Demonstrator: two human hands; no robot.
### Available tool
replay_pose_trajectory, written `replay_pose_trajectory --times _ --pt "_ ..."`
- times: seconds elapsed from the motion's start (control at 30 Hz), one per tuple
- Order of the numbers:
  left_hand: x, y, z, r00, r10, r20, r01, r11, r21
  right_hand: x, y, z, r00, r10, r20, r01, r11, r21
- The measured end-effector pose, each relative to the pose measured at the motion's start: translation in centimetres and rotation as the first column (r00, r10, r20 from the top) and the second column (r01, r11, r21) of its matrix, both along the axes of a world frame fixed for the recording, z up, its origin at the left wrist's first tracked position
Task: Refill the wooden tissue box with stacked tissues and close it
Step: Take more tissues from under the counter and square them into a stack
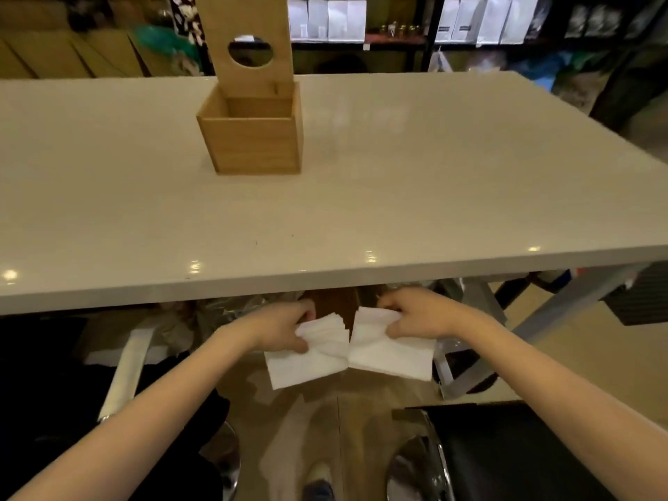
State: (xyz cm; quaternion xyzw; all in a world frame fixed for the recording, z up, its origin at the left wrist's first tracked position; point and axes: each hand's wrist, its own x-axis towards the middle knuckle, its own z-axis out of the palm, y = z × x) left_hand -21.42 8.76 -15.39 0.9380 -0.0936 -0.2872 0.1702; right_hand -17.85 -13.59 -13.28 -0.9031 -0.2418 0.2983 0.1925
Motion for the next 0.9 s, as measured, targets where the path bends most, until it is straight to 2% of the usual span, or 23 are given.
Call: replay_pose_trajectory --times 0.1,0.2,0.27,0.47,0.63,0.77,0.9 --pt "-1.0 -0.1 3.9 1.0 -0.022 -0.01 0.021 0.998 -0.062 -1.3 -0.6 3.6 0.999 0.046 0.009 -0.046 0.999 0.023" --pt "-2.4 -0.2 7.2 0.987 -0.138 -0.085 0.127 0.985 -0.119 -2.4 -1.0 6.6 0.997 0.071 0.018 -0.072 0.997 0.037" --pt "-3.2 0.0 9.7 0.981 -0.181 -0.069 0.168 0.972 -0.163 -2.5 -1.1 9.0 0.997 0.067 0.041 -0.07 0.995 0.07" --pt "-1.7 1.9 16.6 0.992 -0.122 0.03 0.125 0.936 -0.328 -0.2 -0.4 14.6 0.988 0.009 0.156 -0.036 0.985 0.167" --pt "3.3 3.9 18.2 0.996 -0.033 0.082 0.059 0.944 -0.325 4.4 1.1 16.3 0.975 -0.044 0.216 -0.001 0.98 0.201" --pt "7.2 5.0 18.1 0.999 -0.013 0.053 0.029 0.946 -0.322 7.9 2.8 16.0 0.977 -0.099 0.19 0.067 0.983 0.17" --pt "10.0 5.6 17.4 0.99 -0.021 0.139 0.053 0.971 -0.234 10.6 3.7 15.3 0.983 -0.119 0.137 0.103 0.988 0.114"
